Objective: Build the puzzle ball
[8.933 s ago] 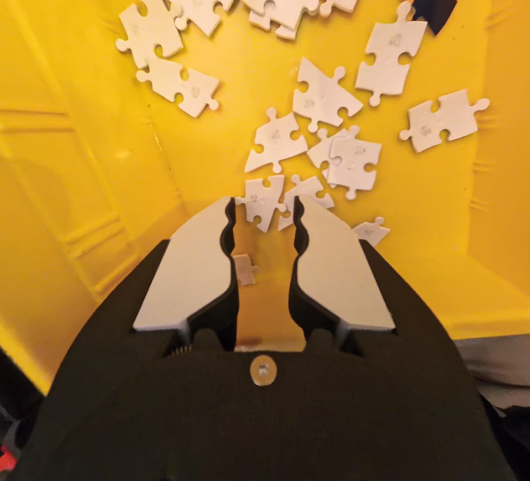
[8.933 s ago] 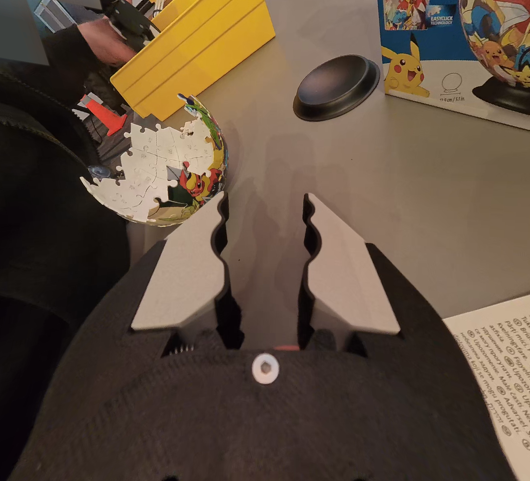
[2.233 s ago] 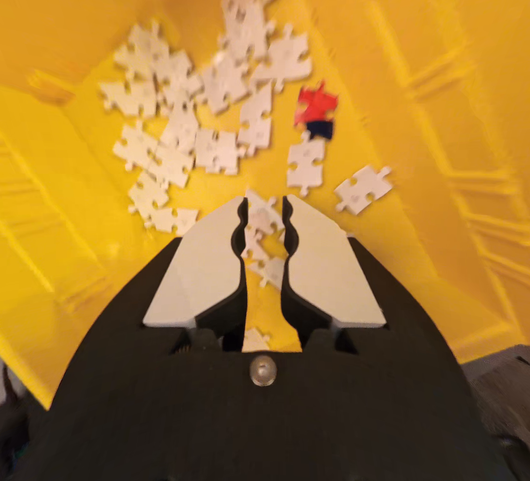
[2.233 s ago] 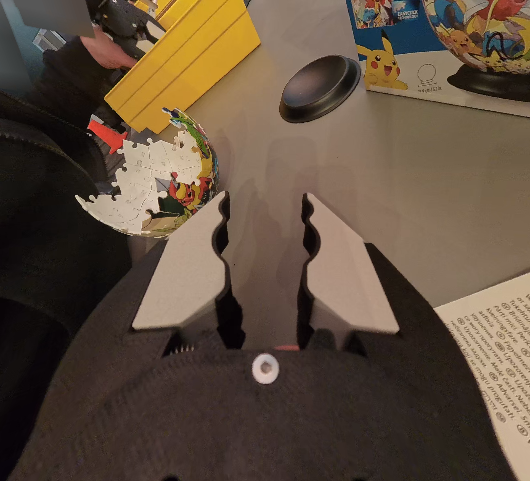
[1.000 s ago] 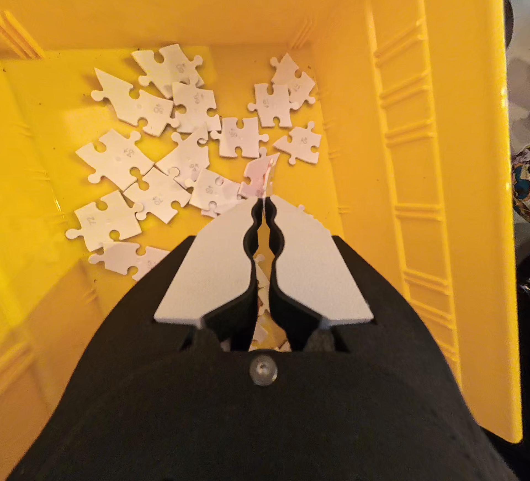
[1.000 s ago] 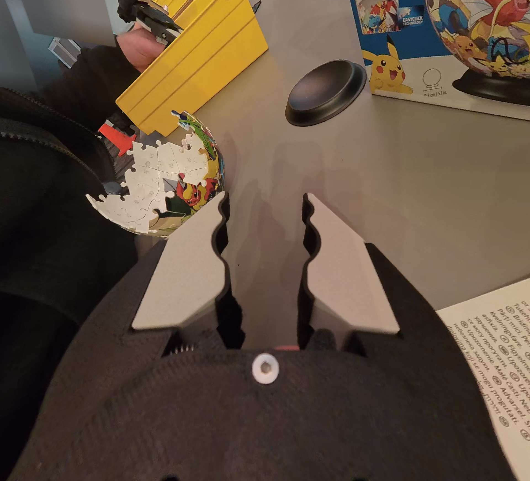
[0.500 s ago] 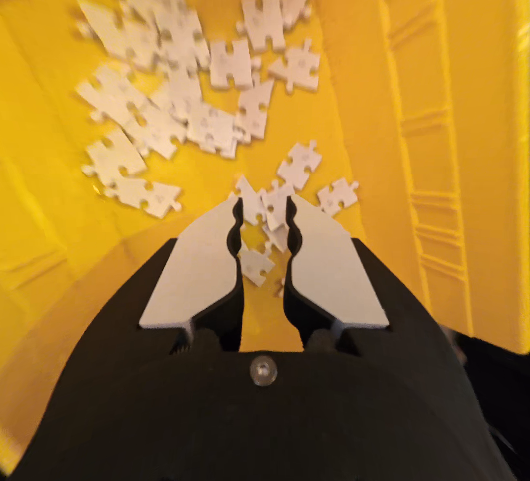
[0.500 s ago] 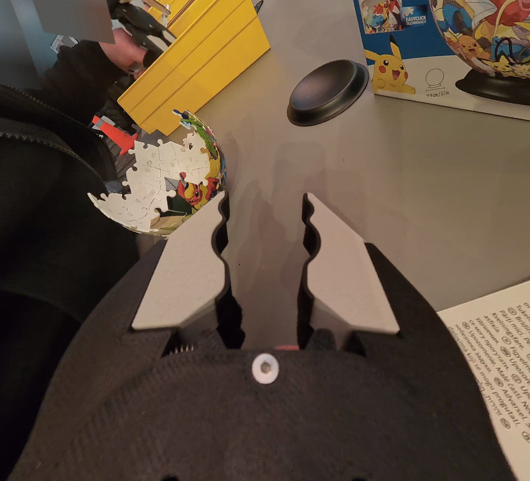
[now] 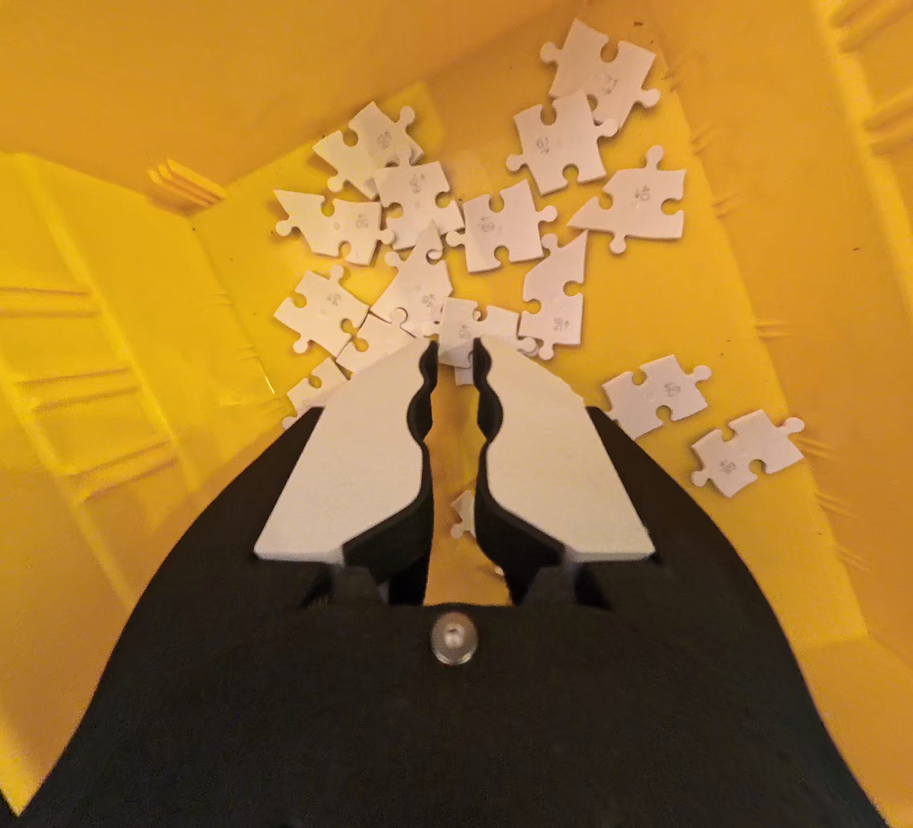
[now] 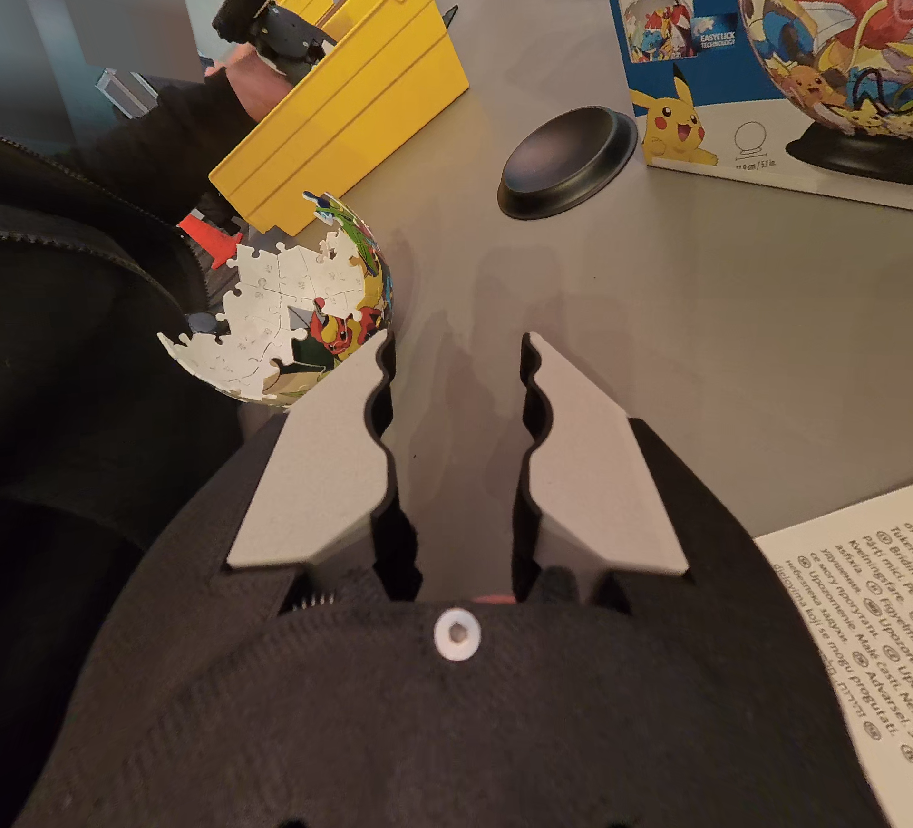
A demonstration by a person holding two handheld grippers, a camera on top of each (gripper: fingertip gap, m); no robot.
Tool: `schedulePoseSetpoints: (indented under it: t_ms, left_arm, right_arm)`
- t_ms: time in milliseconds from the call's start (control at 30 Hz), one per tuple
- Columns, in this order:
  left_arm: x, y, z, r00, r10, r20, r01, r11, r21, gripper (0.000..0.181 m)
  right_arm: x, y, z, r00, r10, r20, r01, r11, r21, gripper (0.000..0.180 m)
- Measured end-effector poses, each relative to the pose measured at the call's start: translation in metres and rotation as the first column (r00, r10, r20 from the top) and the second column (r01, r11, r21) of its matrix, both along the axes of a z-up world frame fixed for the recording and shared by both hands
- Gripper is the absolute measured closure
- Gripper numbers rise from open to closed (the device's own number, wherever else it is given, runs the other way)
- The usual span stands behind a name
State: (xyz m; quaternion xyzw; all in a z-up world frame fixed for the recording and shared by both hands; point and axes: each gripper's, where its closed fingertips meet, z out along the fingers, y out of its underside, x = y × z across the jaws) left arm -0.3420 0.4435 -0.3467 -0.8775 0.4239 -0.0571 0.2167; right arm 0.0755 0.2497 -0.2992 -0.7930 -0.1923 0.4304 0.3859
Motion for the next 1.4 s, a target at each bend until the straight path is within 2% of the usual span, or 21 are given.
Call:
schedulePoseSetpoints:
  t_ms: [67,367,400,467,600,733,867,1133,1400]
  left_arm:
    - [-0.002,0.000,0.001,1.000,0.007,-0.003,-0.007,1.000,0.010,0.181]
    - [0.000,-0.014,0.016,0.999,-0.004,0.054,0.003,1.000,0.015,0.181]
    - [0.003,-0.015,0.018,0.997,-0.011,0.071,0.010,1.000,0.020,0.178]
    - [0.010,-0.018,0.013,0.997,-0.049,0.060,0.048,0.999,0.022,0.160]
    - [0.018,-0.030,-0.003,0.989,-0.145,-0.043,0.146,0.989,0.022,0.157]
    - [0.021,-0.031,-0.003,0.986,-0.150,-0.072,0.154,0.986,0.056,0.159]
    - [0.020,-0.030,-0.003,0.979,-0.169,-0.114,0.180,0.980,0.089,0.170]
    - [0.016,-0.034,0.007,0.978,-0.169,-0.121,0.184,0.975,0.127,0.177]
    - [0.010,-0.063,0.028,0.968,-0.220,-0.124,0.238,0.959,0.156,0.179]
  right_arm:
    - [0.000,0.000,0.000,1.000,0.000,-0.001,0.000,1.000,0.001,0.130]
    - [-0.001,0.000,0.000,1.000,0.003,0.000,-0.003,1.000,0.002,0.130]
    - [-0.001,0.000,0.000,1.000,0.004,0.001,-0.004,1.000,0.001,0.130]
    - [-0.001,-0.001,0.000,1.000,0.005,0.002,-0.005,1.000,0.001,0.130]
    - [-0.001,-0.001,0.000,1.000,0.005,0.002,-0.005,1.000,0.003,0.130]
    - [-0.001,-0.001,0.000,1.000,0.007,-0.001,-0.007,1.000,0.003,0.130]
    - [-0.001,-0.001,0.001,1.000,0.009,-0.003,-0.009,1.000,0.005,0.130]
    - [-0.001,-0.002,0.001,1.000,0.011,-0.004,-0.011,1.000,0.006,0.130]
    - [-0.002,-0.001,0.001,1.000,0.012,-0.003,-0.012,1.000,0.005,0.130]
